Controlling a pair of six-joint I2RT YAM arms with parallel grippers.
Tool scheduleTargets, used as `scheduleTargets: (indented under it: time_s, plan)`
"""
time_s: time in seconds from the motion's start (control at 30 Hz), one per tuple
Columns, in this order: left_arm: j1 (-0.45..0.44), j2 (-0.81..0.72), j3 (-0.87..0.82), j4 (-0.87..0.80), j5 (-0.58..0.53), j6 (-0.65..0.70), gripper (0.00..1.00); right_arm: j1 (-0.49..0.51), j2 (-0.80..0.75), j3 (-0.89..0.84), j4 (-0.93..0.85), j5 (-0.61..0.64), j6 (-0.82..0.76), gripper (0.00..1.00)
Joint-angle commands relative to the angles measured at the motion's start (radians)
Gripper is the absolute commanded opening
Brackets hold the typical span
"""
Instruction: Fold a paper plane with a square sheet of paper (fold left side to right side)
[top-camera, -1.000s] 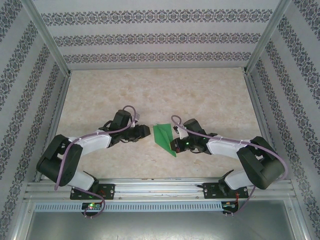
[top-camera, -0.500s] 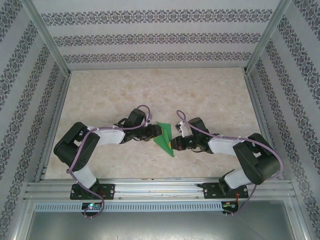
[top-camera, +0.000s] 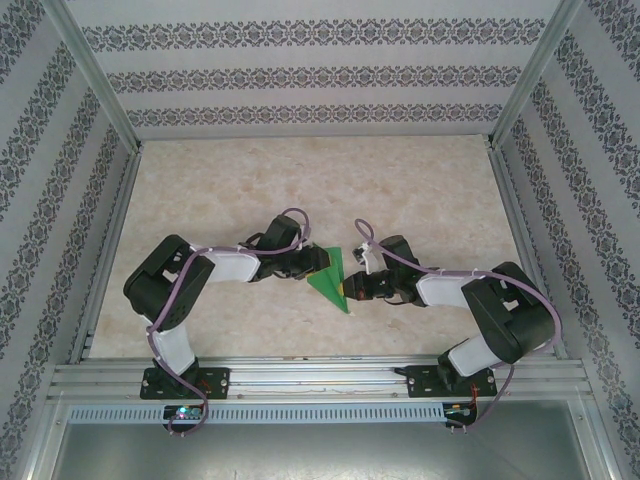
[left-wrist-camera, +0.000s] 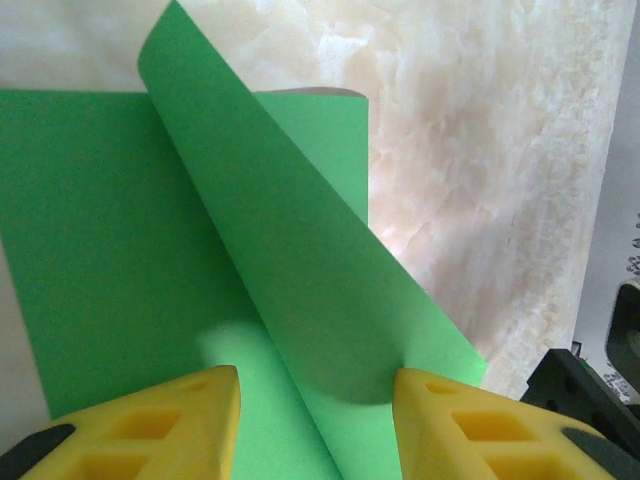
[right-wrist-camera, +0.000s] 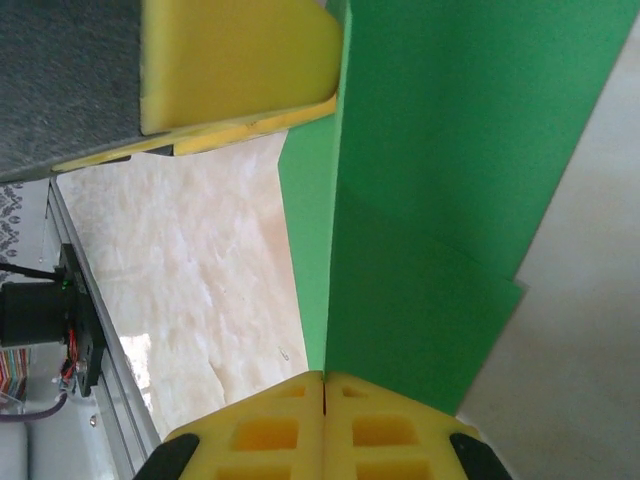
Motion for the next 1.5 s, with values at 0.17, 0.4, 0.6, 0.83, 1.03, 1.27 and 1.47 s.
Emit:
scheduleTargets:
  time_s: [0.17,0.4,0.6,0.83,1.03,1.27,1.47]
  plan:
    - [-0.021,0.047,0.068,-0.126,-0.047,0.015,0.45,-0.014,0.033,-0.011,0.029,-0.031,0.010,0.00]
    - [-0.024,0.077,0.093,-0.193,-0.071,0.032,0.45,-0.020,0.043,-0.008,0.034,-0.040,0.013,0.01]
    - [-0.027,0.087,0.095,-0.204,-0.077,0.032,0.45,-0.027,0.021,-0.010,0.057,-0.067,0.036,0.13]
    - [-0.027,0.082,0.098,-0.212,-0.082,0.035,0.45,-0.074,-0.044,-0.004,0.047,-0.081,0.057,0.39]
    - [-0.029,0.079,0.099,-0.211,-0.085,0.035,0.45,-0.084,0.028,0.052,0.047,-0.097,0.080,0.43]
    - [-0.029,0.080,0.099,-0.207,-0.080,0.036,0.44,-0.072,0.080,0.085,0.057,-0.093,0.090,0.39]
    - [-0.029,0.078,0.096,-0.203,-0.079,0.034,0.45,-0.064,0.114,0.094,0.058,-0.097,0.090,0.29]
